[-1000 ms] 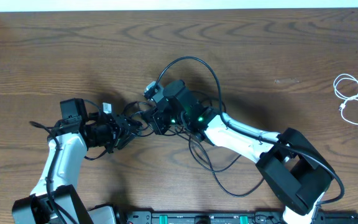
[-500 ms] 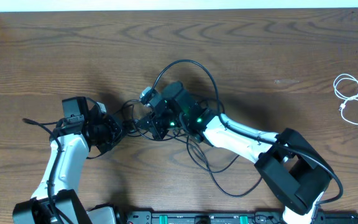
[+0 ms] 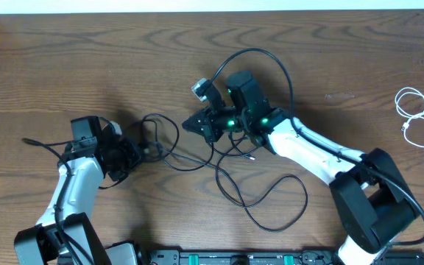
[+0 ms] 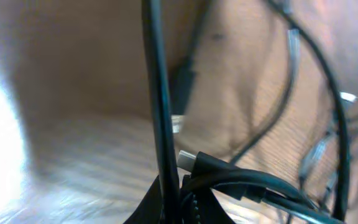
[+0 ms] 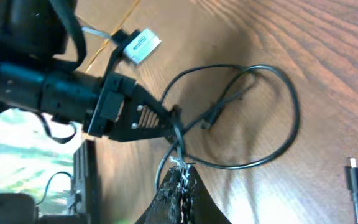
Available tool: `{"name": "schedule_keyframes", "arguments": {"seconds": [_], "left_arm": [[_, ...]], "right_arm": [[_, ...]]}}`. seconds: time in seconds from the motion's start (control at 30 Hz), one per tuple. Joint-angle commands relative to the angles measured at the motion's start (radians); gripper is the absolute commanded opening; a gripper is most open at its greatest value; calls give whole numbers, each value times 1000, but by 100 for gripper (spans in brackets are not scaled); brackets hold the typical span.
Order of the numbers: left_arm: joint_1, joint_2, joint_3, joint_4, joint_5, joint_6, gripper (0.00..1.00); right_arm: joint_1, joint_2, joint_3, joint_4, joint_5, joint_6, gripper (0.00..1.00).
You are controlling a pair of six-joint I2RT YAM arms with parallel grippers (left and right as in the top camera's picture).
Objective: Untangle cables
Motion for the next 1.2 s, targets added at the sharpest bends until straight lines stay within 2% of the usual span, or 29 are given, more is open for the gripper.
{"name": "schedule_keyframes", "arguments": {"seconds": [0.0, 0.03, 0.07, 0.23, 0.33, 0.53, 0.7, 0.77, 0.87, 0.9, 0.93, 1.07, 1.17], "left_arm": [[0, 6, -8, 15, 243, 189, 8], [0, 6, -8, 15, 275, 209, 8], [0, 6, -8, 14, 307, 227, 8], [-4, 6, -8, 5, 456, 322, 8], [-27, 6, -8, 5, 456, 322, 8], [-83, 6, -8, 16, 456, 322, 8], [-85, 6, -8, 16, 460, 323, 8], [-85, 6, -8, 15, 494, 349, 8], [-85, 6, -8, 14, 529, 370, 8], [-85, 6, -8, 14, 531, 371, 9], [-85, 6, -8, 15, 531, 371, 8], [-85, 6, -8, 15, 529, 371, 8], [-85, 6, -8, 15, 526, 371, 8]], "right_arm": [[29, -31, 5, -16, -36, -59, 14], [34, -31, 5, -26, -27, -84, 33], [37, -31, 5, -43, -10, -108, 38], [42, -31, 5, -90, 47, -199, 40], [45, -31, 5, -89, 53, -205, 42], [76, -30, 5, -97, 227, -349, 53], [103, -30, 5, -136, 301, -438, 55], [105, -30, 5, -159, 300, -451, 53], [105, -30, 5, -191, 301, -466, 43], [105, -30, 5, -199, 301, -469, 39], [103, -30, 5, -203, 301, -469, 29], [85, -35, 5, -201, 272, -468, 2], [43, -60, 5, -174, 95, -468, 1]]}}
